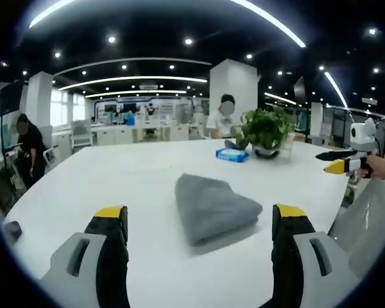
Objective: Open the folded towel by lifting each exposed corner and separating the folded layers until the towel lies flat within the target outline without major curled edges
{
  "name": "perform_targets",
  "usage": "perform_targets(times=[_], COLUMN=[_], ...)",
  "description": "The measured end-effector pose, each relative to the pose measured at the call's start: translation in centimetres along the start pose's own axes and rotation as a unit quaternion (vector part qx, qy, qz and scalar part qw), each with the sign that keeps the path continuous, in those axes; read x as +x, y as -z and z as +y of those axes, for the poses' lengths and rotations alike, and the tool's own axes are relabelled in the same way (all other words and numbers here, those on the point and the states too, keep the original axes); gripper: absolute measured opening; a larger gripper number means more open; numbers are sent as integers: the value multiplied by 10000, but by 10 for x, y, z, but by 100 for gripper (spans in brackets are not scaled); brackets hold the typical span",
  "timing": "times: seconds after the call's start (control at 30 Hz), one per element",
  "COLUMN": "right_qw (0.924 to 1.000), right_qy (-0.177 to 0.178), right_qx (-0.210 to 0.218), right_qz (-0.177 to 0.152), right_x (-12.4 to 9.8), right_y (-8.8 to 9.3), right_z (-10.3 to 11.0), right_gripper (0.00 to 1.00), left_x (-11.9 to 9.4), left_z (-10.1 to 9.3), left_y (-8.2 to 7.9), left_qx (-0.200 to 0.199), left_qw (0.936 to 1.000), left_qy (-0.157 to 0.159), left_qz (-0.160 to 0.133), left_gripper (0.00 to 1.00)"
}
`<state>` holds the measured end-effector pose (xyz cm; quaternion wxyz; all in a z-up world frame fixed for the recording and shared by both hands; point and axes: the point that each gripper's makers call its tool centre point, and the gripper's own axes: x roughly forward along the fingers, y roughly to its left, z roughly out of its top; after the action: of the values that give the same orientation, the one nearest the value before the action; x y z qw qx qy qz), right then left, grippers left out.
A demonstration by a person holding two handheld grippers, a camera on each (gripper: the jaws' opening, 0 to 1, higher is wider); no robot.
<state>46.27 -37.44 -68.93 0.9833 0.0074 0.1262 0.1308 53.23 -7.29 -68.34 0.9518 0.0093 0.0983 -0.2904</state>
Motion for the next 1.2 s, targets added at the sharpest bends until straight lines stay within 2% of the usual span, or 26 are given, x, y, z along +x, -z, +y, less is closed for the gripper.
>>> perform_targets(times=[0.77,1.2], right_qw=[10000,9996], right_qy=[-16,-144], right_qx=[13,-136], right_qz=[37,217], right_x=[0,3], right_y=[1,7], right_z=[1,7], right_gripper=[97,96], left_x=[1,1], left_z=[-1,-2], left_y=[2,4], left_qx=[24,25], left_qw=[10000,10000], left_qy=[21,64], left_qz=[38,59], left_gripper=[93,92])
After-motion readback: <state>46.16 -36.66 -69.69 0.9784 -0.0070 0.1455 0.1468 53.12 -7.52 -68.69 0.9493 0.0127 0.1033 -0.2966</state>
